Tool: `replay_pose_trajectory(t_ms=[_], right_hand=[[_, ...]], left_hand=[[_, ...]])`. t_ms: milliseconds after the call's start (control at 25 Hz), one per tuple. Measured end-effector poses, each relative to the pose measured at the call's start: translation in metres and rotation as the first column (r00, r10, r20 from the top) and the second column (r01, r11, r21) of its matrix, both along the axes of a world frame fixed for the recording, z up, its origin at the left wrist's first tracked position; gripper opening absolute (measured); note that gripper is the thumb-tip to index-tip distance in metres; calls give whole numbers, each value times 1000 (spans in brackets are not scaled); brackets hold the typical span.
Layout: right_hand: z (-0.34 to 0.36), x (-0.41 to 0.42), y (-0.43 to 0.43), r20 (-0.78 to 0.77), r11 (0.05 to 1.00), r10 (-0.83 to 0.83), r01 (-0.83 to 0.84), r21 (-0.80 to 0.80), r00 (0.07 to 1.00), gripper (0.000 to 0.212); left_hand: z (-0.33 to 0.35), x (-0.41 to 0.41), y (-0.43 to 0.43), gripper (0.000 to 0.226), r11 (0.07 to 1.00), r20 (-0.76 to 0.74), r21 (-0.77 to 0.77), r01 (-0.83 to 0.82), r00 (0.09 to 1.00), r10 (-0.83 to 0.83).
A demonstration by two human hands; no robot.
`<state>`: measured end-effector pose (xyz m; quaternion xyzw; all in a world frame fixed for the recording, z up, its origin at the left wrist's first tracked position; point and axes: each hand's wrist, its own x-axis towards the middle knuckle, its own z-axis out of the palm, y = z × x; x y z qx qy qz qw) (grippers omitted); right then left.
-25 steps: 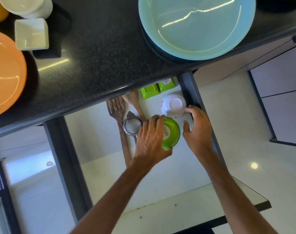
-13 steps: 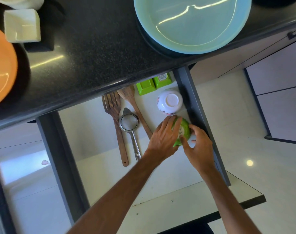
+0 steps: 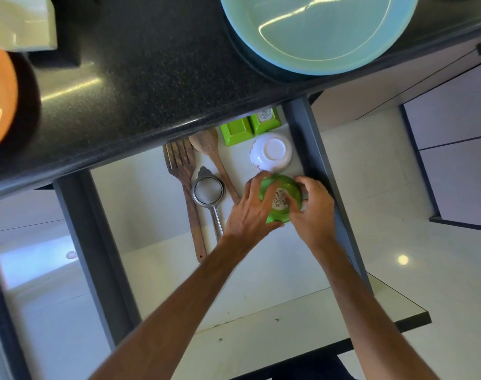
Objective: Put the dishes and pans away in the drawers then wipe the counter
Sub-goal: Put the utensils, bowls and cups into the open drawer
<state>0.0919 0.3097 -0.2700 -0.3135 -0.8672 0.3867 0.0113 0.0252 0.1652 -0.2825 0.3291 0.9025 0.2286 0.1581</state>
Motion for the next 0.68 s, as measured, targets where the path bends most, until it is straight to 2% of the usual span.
replay_pose_trajectory(t_ms=[120, 240, 440, 600, 680], right_hand=[[0, 2, -1, -42, 1000, 3, -2, 17, 999, 36], [4, 0, -6, -98, 998, 38, -32, 59, 994, 33], [25, -18, -23, -198, 993, 83, -63, 103, 977, 28], [64, -44, -42, -386, 973, 215, -164, 161, 897, 20], [90, -61, -56, -480, 959, 274, -201, 198, 833, 31]], left_hand=[[0, 1, -6, 99, 1000, 5, -7, -12, 1000, 12], [4, -2, -12, 95, 998, 2, 48, -28, 1000, 28], [32, -14, -26, 71, 982, -36, 159, -102, 993, 109], [69, -32, -44, 51, 956, -78, 262, -132, 985, 157], [94, -43, -57, 41, 919, -154, 362, -159, 962, 227]])
